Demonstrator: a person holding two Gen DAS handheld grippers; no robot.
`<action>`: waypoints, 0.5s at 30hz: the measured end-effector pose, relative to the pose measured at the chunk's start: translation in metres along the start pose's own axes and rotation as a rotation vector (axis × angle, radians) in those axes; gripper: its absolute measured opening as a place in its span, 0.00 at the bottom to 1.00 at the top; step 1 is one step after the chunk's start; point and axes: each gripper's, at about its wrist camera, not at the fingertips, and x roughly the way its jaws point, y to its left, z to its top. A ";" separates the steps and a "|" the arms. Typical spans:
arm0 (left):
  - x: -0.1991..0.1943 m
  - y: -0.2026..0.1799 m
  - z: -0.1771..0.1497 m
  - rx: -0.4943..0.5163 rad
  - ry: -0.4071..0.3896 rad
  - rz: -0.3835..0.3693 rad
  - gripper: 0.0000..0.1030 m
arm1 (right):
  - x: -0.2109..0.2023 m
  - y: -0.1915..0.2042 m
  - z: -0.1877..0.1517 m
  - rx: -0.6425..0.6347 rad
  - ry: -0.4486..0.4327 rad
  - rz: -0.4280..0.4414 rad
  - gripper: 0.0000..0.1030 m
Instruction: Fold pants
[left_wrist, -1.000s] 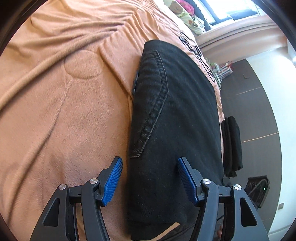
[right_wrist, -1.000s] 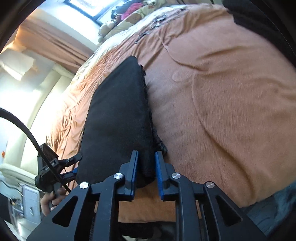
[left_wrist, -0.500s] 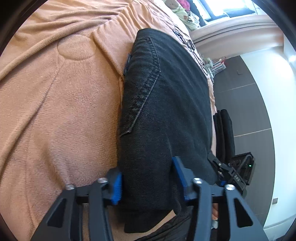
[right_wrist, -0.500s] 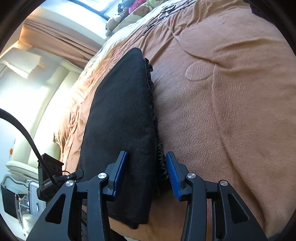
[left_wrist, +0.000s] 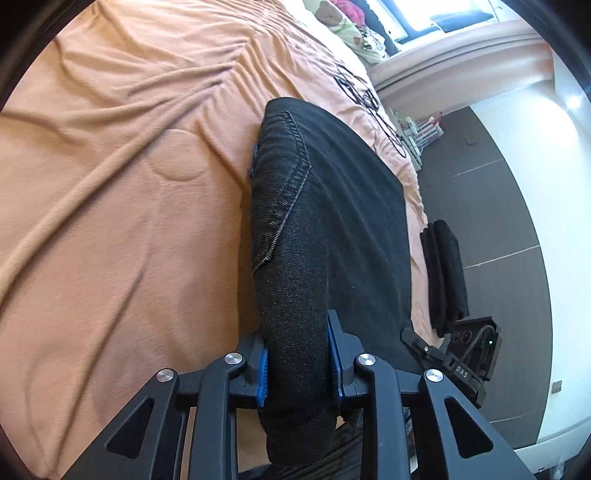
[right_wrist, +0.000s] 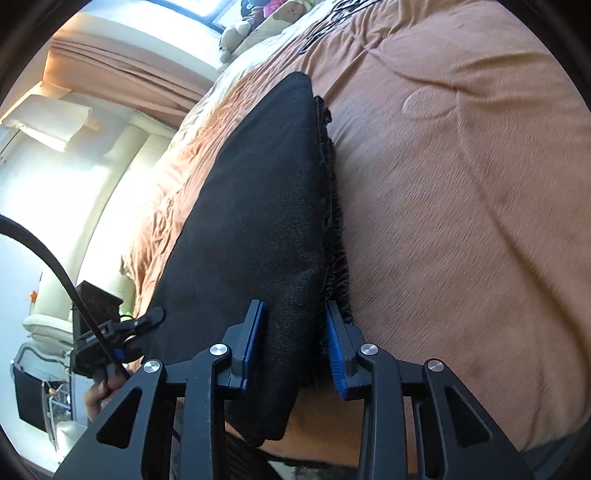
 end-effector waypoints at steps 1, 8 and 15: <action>-0.004 0.003 -0.002 0.000 0.000 0.009 0.26 | 0.002 0.002 -0.002 -0.001 0.005 0.006 0.29; -0.029 0.014 -0.012 -0.003 -0.005 0.039 0.26 | 0.018 0.010 -0.007 -0.001 0.061 0.061 0.29; -0.030 0.027 -0.013 -0.003 0.028 0.111 0.35 | 0.032 0.008 -0.004 -0.009 0.095 0.108 0.29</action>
